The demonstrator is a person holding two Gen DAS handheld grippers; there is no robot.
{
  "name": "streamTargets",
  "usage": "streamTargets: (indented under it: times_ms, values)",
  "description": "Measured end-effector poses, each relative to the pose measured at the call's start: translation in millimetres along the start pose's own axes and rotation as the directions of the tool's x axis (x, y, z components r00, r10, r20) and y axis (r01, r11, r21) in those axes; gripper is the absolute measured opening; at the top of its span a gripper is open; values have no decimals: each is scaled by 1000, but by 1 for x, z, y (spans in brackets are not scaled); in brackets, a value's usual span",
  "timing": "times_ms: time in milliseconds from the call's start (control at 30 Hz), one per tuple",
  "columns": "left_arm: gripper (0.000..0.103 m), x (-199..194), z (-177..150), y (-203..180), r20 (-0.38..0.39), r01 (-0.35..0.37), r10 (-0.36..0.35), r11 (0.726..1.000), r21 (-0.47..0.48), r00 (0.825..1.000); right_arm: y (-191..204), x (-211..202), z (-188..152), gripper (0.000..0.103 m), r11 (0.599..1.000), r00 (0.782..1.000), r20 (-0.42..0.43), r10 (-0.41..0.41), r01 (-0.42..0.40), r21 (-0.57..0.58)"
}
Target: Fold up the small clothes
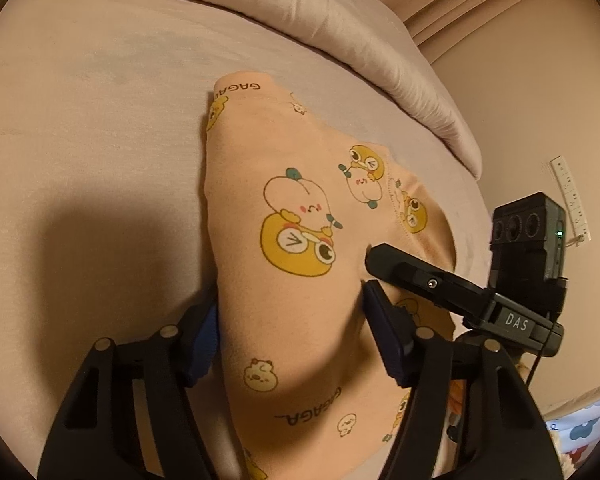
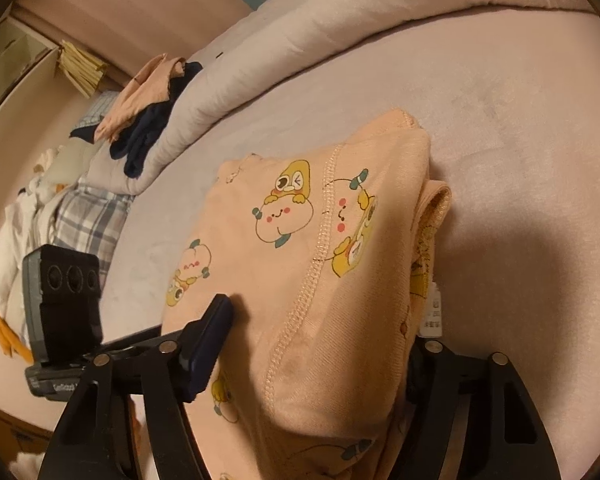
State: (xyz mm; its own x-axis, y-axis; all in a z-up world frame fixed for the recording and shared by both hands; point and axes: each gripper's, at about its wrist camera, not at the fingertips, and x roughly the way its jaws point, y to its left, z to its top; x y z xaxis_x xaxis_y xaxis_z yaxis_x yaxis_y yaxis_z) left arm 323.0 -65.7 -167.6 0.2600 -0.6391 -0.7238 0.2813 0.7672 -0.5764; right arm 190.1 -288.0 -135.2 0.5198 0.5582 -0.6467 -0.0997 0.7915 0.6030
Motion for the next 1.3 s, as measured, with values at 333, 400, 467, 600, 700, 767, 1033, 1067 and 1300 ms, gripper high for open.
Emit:
streamTargets:
  times_ms: [333,400,467,600,700,767,1033,1067,1300]
  values:
    - [61,3,-1,-2,1,-40,40,999,18,999,3,0,-2,54,998,998,16,-54,54,-12]
    - [61,3,0,-2,0,-40,40,999,19,999,3,0,-2,53,998,998,16,-54,54,-13]
    - [61,3,0,-3,1,-41,41,999,20,999,4,0,-2,52,998,998,15,-60,60,-15]
    - [61,4,0,-3,2,-47,47,999,22,999,9,1,-2,50,995,995,11,-94,95,-44]
    - [60,5,0,-4,3,-62,62,998,31,998,14,2,-1,49,989,991,12,-130,131,-74]
    - [60,6,0,-5,4,-68,68,997,37,998,16,3,-2,49,986,989,15,-144,145,-88]
    - [60,6,-2,-5,12,-79,78,996,47,997,12,2,-2,49,987,990,17,-137,138,-82]
    - [60,6,-3,-6,13,-80,80,996,48,997,12,2,-2,49,987,991,17,-136,137,-81]
    - [60,6,-4,-7,13,-87,86,995,47,996,13,1,-3,49,988,991,16,-132,133,-80]
